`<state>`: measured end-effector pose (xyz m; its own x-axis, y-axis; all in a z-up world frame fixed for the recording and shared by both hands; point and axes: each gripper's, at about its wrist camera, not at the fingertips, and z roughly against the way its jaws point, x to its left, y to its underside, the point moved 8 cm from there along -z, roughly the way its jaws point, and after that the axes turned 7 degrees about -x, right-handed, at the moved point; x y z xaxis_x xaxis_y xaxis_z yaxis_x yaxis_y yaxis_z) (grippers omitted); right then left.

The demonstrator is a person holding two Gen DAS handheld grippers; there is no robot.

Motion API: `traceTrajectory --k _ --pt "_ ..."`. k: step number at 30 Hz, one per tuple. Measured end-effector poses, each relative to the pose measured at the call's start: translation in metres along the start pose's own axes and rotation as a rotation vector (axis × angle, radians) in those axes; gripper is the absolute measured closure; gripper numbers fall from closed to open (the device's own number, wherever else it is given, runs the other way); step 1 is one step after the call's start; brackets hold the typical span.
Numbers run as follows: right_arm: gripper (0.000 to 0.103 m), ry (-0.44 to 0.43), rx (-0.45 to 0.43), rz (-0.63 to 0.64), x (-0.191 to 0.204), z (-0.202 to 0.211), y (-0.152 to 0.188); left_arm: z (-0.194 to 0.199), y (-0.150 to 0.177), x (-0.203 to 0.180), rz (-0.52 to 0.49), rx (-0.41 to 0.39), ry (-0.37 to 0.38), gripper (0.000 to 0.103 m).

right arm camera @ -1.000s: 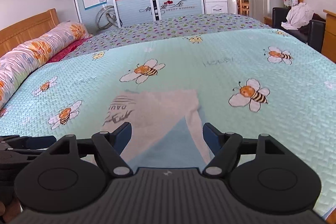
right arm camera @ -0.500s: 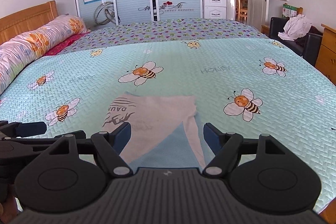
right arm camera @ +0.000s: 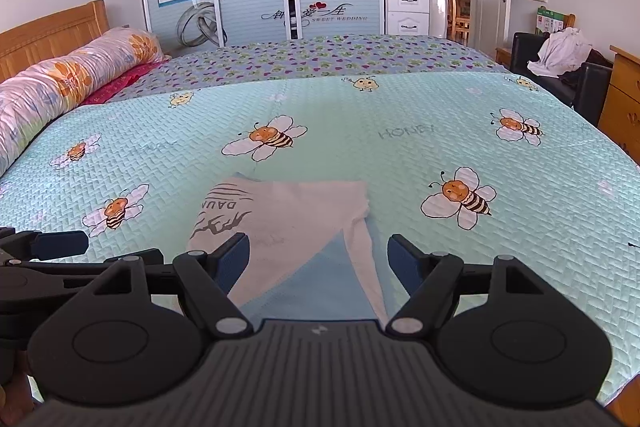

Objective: Fold clothes

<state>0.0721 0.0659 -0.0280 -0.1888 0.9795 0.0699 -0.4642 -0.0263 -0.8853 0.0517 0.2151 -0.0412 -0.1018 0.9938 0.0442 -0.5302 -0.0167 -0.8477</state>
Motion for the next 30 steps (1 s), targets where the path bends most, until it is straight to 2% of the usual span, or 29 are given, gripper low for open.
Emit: traceTrajectory --k 30 --pt "0.027 0.001 0.024 0.024 0.007 -0.0028 0.0095 -0.0037 0.007 0.0064 0.001 0.027 0.009 0.026"
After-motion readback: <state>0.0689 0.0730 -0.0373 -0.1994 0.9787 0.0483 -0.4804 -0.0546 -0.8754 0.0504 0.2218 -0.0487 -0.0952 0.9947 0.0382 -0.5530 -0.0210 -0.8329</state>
